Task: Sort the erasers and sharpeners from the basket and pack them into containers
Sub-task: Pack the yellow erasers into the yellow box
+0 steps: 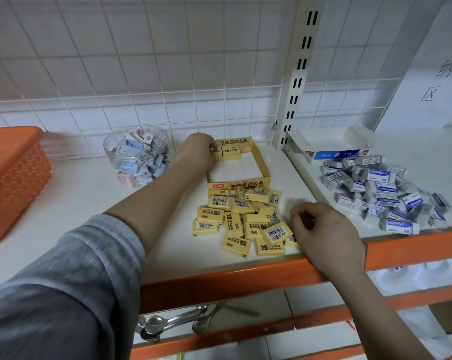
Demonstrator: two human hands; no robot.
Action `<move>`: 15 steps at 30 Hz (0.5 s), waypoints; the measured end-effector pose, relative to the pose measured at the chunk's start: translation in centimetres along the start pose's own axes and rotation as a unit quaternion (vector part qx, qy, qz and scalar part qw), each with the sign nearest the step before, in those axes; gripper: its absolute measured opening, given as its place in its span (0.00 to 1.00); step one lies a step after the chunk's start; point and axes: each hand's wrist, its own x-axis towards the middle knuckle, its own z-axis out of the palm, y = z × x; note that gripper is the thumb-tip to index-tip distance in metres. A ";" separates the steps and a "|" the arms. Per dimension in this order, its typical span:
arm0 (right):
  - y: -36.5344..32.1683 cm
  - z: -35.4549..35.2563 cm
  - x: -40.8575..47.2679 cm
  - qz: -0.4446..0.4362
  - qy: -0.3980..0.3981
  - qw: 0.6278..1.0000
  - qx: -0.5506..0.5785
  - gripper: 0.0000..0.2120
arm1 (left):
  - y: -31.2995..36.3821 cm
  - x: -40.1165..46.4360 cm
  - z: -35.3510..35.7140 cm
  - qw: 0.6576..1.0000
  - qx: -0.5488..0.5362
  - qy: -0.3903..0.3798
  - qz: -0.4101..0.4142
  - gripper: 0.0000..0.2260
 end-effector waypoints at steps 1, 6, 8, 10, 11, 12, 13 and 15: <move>0.0 0.0 0.0 -0.003 -0.002 1.000 0.000 0.04 | 0.1 -0.3 -0.2 1.000 -0.002 -0.001 0.003 0.13; -0.8 -1.0 0.7 -0.022 -0.028 0.996 0.080 0.08 | 0.6 -3.5 -2.6 0.999 -0.045 -0.010 0.009 0.08; -1.8 -1.6 1.7 -0.039 -0.039 0.989 0.137 0.10 | 0.6 -5.2 -3.7 0.998 -0.064 -0.009 0.006 0.08; -3.0 -1.7 2.9 -0.053 -0.064 0.983 0.165 0.07 | 0.5 -7.2 -4.5 0.996 -0.084 -0.007 0.001 0.08; -3.5 -1.7 3.5 -0.061 -0.085 0.982 0.154 0.04 | 0.5 -8.3 -4.8 0.995 -0.096 -0.006 -0.004 0.08; -3.9 -1.6 4.1 -0.069 -0.112 0.983 0.128 0.06 | 0.5 -9.4 -5.0 0.994 -0.110 -0.006 -0.009 0.08; -4.1 -1.3 4.6 -0.076 -0.143 0.981 0.102 0.09 | 0.5 -10.6 -5.0 0.992 -0.123 -0.009 -0.014 0.08; -4.3 -0.8 5.3 -0.082 -0.192 0.975 0.073 0.14 | 0.3 -12.8 -4.9 0.989 -0.149 -0.015 -0.016 0.07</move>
